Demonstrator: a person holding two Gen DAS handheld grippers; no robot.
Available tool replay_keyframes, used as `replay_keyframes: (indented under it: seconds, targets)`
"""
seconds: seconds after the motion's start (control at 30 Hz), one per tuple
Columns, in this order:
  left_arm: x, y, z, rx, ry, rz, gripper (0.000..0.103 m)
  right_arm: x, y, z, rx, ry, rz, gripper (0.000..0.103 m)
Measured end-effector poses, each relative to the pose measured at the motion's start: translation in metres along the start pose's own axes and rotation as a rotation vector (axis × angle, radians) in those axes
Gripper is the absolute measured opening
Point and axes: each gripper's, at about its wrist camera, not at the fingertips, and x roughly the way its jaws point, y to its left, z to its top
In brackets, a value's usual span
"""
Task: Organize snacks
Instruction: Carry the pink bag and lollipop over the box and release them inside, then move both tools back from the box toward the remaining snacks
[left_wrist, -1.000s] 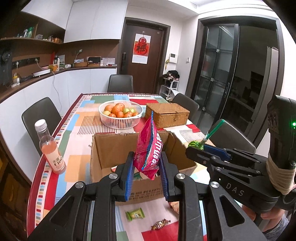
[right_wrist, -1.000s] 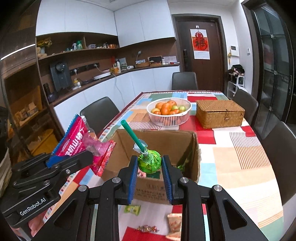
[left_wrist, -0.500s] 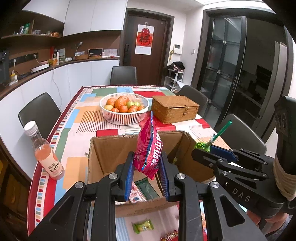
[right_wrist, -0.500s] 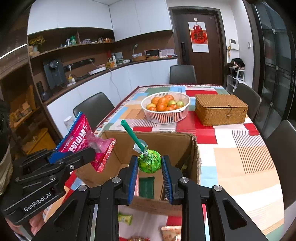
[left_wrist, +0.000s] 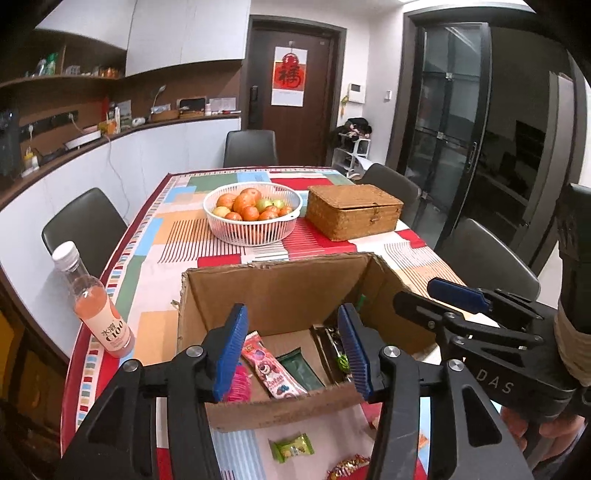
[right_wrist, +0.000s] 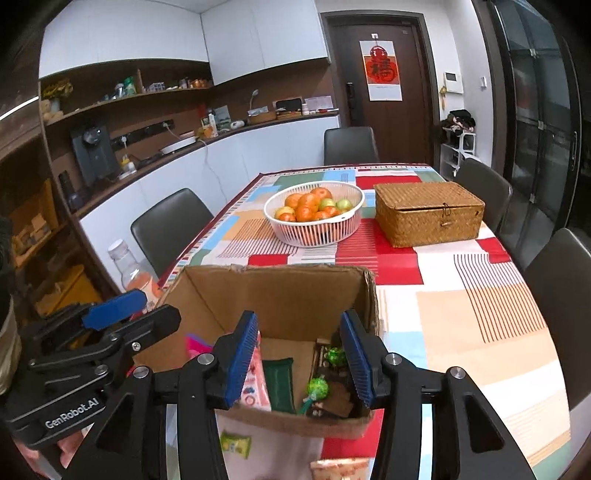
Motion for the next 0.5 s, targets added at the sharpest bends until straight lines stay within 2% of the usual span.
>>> replay_keyframes:
  seconds: [0.5]
  targets:
    - [-0.041,-0.026,-0.031,0.039,-0.005,-0.021,0.053,-0.046,-0.001,-0.035,0.001,0.001,-0.007,0.048]
